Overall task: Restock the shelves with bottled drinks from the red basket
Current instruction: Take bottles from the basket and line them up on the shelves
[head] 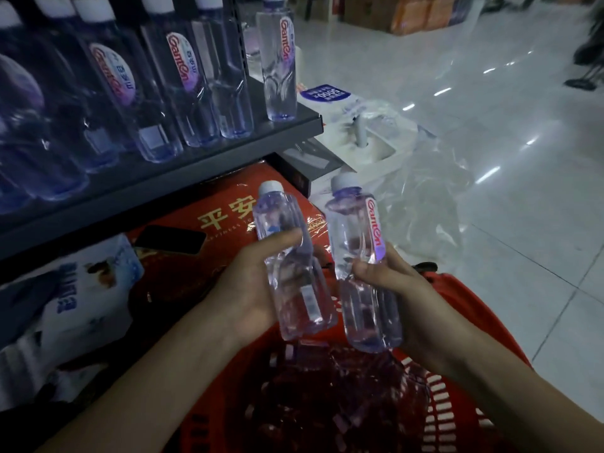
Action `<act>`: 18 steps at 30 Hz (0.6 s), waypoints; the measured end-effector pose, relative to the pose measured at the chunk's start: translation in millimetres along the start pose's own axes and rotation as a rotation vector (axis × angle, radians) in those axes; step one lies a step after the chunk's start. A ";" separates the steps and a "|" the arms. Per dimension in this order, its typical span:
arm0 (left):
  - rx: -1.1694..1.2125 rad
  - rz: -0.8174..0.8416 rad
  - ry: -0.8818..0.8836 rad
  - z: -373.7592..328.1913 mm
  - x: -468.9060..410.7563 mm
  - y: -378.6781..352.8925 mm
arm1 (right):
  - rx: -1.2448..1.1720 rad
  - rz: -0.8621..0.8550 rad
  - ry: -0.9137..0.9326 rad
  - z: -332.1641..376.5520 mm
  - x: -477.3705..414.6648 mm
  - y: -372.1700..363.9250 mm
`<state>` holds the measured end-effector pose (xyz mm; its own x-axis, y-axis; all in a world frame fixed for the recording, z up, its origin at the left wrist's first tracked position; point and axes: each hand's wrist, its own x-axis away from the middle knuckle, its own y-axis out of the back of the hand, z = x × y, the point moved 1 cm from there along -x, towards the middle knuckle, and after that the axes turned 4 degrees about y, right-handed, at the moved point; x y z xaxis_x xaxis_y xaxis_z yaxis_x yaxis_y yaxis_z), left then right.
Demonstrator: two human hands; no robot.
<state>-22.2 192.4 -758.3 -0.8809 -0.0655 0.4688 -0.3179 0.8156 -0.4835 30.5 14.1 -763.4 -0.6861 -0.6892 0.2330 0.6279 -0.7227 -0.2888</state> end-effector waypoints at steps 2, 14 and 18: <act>-0.028 -0.021 0.026 8.8 -3.3 -0.4 | -0.001 -0.065 0.017 -7.9 6.3 8.9; 0.034 0.037 0.006 30.6 -0.2 -1.3 | -0.190 -0.140 0.071 0.2 2.3 -3.2; -0.052 0.011 -0.030 24.1 2.5 -1.5 | -0.158 -0.202 0.072 4.1 -2.7 -2.7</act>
<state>-32.5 177.1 -774.2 -0.8947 -0.0733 0.4406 -0.2903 0.8451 -0.4489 32.2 17.7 -759.5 -0.8197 -0.5221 0.2354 0.4144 -0.8244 -0.3856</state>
